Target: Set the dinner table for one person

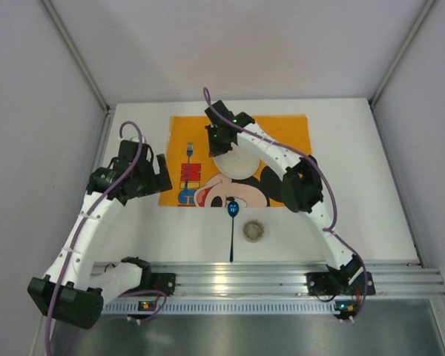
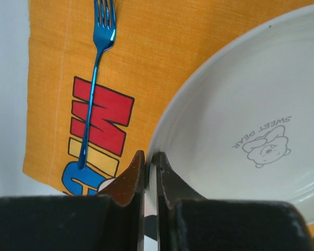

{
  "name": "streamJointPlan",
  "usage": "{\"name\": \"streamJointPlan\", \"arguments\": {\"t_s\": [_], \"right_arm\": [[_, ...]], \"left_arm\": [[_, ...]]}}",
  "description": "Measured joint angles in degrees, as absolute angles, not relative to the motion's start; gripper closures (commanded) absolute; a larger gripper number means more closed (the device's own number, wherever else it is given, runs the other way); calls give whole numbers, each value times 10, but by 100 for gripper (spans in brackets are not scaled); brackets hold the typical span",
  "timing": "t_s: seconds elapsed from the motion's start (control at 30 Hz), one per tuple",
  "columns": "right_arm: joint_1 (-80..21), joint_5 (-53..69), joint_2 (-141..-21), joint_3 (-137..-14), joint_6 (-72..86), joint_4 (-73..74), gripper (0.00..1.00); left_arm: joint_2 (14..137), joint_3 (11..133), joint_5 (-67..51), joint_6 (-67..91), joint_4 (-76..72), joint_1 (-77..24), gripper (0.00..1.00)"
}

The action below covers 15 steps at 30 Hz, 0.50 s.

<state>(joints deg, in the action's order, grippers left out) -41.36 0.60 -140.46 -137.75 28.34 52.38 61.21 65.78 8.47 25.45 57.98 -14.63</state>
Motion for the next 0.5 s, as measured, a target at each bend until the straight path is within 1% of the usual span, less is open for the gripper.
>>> {"name": "streamJointPlan", "arguments": {"t_s": [0.1,0.3,0.33,0.4,0.43,0.5], "right_arm": [[-414,18,-1418,-1378,291,497,99],[-414,46,-1441,-1378,307,445,82],[-414,51,-1445,-1378,309,437,75],[-414,64,-1449,-1377,315,422,66],[-414,70,-1453,-1376,316,415,59],[-414,79,-1457,-1375,319,406,51]], "left_arm": [[606,658,95,257,592,-146,2],[595,658,116,270,616,-146,2],[593,658,119,272,620,-146,2],[587,658,124,276,625,-146,2],[585,658,126,278,628,-146,2],[582,658,130,283,635,-146,2]]}}
